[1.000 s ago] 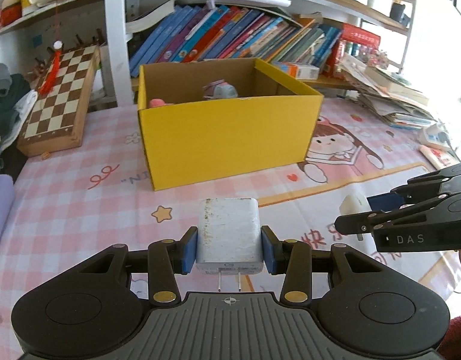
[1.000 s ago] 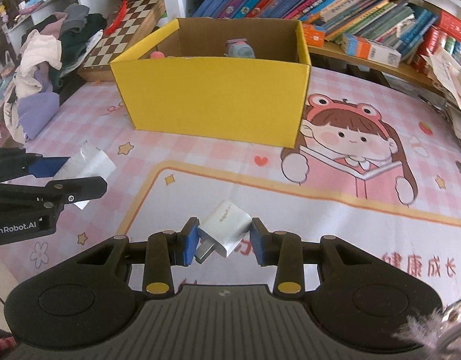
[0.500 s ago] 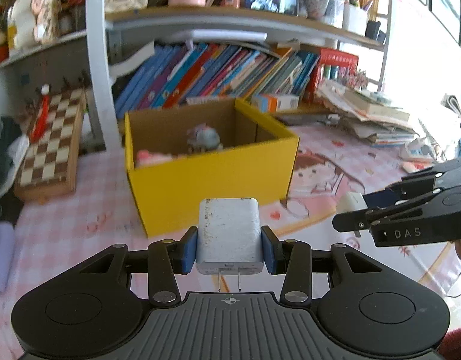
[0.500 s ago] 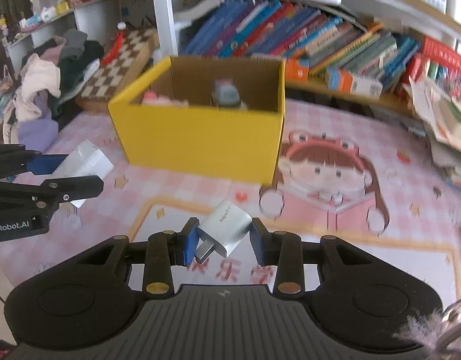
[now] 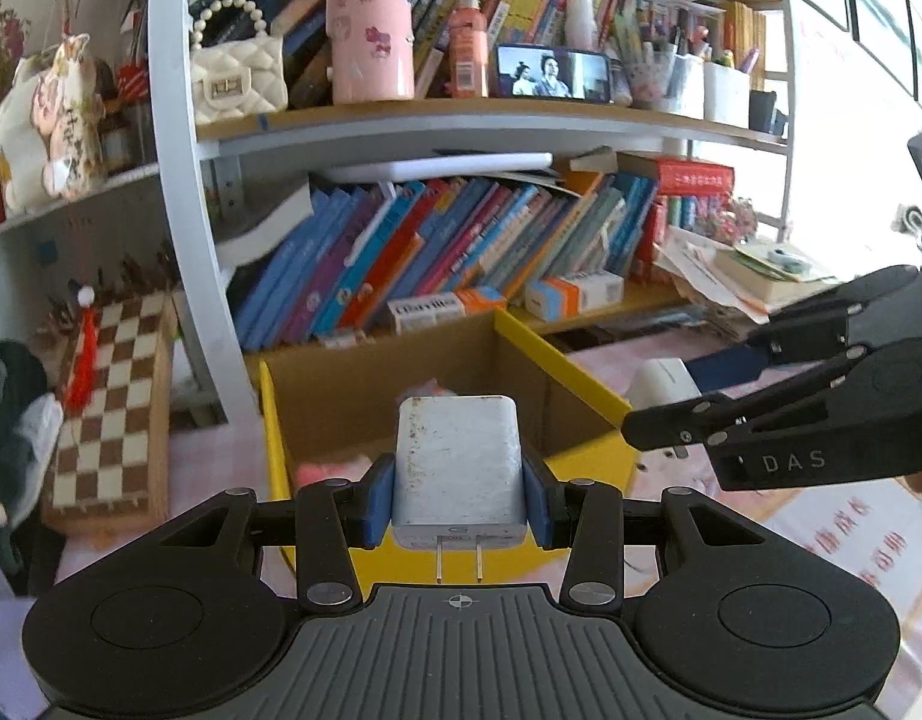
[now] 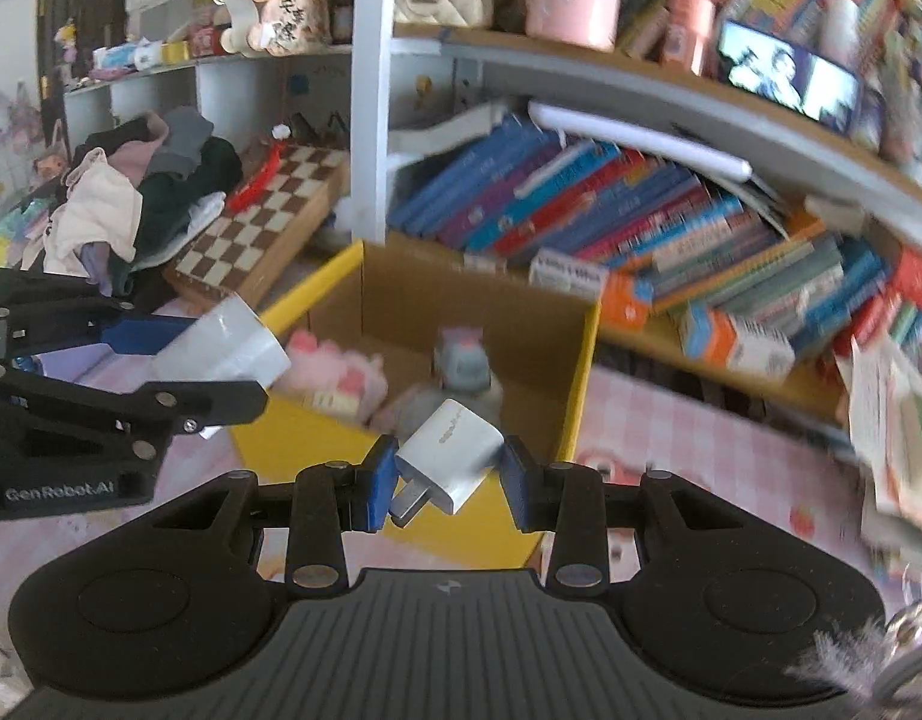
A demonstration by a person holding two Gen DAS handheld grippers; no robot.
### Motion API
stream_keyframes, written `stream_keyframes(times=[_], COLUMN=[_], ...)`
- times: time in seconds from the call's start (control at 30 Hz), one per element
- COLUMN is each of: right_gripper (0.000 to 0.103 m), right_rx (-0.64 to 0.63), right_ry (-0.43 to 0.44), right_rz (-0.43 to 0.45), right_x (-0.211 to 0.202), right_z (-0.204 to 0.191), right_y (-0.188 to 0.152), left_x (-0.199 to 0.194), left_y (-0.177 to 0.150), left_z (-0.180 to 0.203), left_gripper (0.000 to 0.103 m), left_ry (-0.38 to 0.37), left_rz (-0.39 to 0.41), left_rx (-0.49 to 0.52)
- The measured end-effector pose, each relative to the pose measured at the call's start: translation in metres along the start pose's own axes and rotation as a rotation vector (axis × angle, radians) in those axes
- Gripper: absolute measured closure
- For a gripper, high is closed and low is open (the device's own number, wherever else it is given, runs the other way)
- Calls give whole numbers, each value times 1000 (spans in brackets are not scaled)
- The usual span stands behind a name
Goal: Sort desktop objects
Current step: 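Lift both chargers up over the yellow box with both tools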
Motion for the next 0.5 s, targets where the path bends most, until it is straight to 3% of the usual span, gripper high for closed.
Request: stream_keyframes(times=[0.23,0.5], right_gripper=[69,68], right_rx=[-111,-152], right_ry=[33,86], right_rz=[-43,-169], right_x=[49,118], right_z=[12,16], right_y=[29,19], left_x=[37,78], left_y=[14,14], left_z=[-21,-40], left_gripper=[61,61], left_ry=[50,93], left_rz=[-24,-84], left_rx=[10,20])
Point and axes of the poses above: each gripper's, at about its wrist camera, not at the fingertips, and x roughly the way its jaws point, z to its right, y to its top, the point moved 10 cm from there along x, roughly the way its jaws point
